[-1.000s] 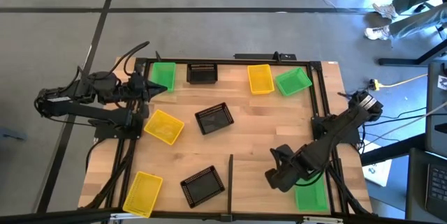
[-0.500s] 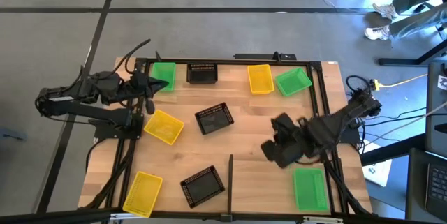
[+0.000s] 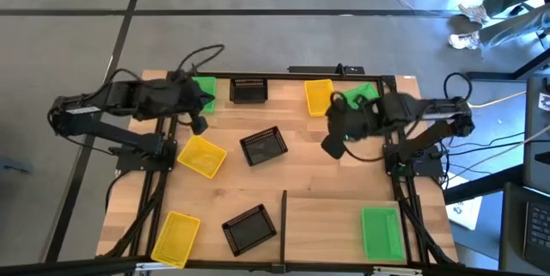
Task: Stack baskets on shelf by color
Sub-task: Put the middle black bin on the shelf
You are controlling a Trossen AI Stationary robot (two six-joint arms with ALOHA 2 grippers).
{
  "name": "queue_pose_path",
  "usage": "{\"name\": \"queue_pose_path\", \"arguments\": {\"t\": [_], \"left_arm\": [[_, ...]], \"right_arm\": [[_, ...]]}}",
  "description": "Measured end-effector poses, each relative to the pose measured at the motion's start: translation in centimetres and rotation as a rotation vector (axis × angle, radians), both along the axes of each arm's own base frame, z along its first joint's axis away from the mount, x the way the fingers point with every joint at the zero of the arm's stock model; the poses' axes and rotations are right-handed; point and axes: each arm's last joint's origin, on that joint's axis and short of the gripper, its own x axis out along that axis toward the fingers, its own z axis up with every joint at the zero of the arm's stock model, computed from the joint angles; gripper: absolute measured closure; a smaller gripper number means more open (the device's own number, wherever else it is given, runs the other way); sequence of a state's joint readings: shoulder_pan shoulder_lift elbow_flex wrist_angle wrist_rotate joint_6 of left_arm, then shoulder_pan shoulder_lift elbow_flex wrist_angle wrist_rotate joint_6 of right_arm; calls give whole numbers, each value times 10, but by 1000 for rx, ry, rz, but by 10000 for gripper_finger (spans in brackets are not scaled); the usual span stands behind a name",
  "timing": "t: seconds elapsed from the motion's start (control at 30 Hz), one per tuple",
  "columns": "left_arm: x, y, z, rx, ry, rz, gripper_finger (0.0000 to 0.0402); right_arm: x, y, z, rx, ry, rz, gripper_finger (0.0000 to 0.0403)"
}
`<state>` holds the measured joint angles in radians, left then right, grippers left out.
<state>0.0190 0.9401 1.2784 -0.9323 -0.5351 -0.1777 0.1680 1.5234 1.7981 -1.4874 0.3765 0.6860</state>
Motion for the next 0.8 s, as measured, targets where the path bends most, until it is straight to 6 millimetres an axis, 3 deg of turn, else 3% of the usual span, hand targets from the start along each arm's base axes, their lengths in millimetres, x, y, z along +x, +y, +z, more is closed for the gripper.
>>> {"name": "queue_pose_path", "arguments": {"t": [0.17, 0.33, 0.63, 0.8], "left_arm": [[9, 4, -2, -170, 36, 93, 402], [11, 4, -9, -305, 55, 129, 402], [8, 4, -11, -325, 63, 147, 401], [8, 4, -11, -324, 62, 146, 402]], "right_arm": [[19, -26, -3, 163, -40, 131, 403], [38, -52, -12, 219, -68, 88, 403], [66, -81, -40, 186, 10, 115, 400], [83, -95, -59, 263, 23, 129, 369]]}}
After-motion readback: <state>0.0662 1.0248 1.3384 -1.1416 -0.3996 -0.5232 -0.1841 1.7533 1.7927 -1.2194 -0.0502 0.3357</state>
